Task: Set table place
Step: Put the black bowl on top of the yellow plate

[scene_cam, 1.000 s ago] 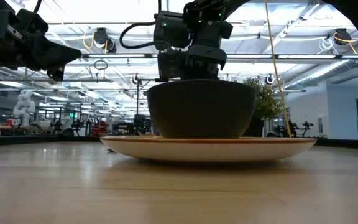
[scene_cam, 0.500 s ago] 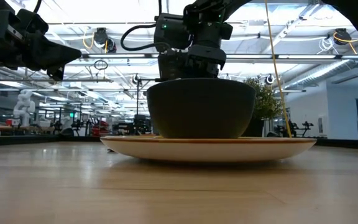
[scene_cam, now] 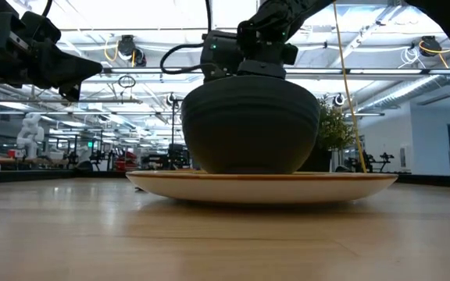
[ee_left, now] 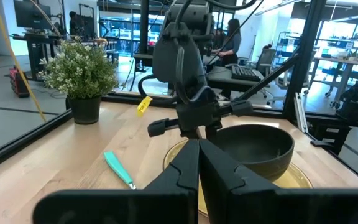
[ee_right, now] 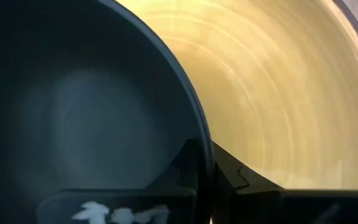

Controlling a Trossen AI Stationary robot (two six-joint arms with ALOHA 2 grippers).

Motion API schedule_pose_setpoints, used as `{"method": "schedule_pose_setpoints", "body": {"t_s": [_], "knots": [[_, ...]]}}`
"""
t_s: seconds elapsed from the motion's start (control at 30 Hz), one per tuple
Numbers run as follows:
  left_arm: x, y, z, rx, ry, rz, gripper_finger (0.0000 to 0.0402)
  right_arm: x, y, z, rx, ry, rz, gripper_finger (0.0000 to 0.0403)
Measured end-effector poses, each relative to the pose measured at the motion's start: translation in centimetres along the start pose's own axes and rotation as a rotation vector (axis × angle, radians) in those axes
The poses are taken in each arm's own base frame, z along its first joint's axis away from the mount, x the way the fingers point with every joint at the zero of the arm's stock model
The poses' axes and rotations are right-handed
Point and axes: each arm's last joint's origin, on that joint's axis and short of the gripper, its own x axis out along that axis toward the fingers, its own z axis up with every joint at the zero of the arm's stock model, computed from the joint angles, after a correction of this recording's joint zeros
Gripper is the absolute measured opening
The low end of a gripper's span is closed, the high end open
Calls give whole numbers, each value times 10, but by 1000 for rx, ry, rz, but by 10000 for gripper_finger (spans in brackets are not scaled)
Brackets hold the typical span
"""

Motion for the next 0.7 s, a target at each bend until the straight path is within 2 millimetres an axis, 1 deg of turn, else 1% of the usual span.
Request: {"method": "schedule_pose_setpoints", "body": {"t_s": [0.33,0.7], "knots": [[0,0,0,0,-1,0,17,-9,8,-2,-15,2,-106,0],[0,0,0,0,-2,0,17,-9,9,-9,12,67,-117,0]]}}
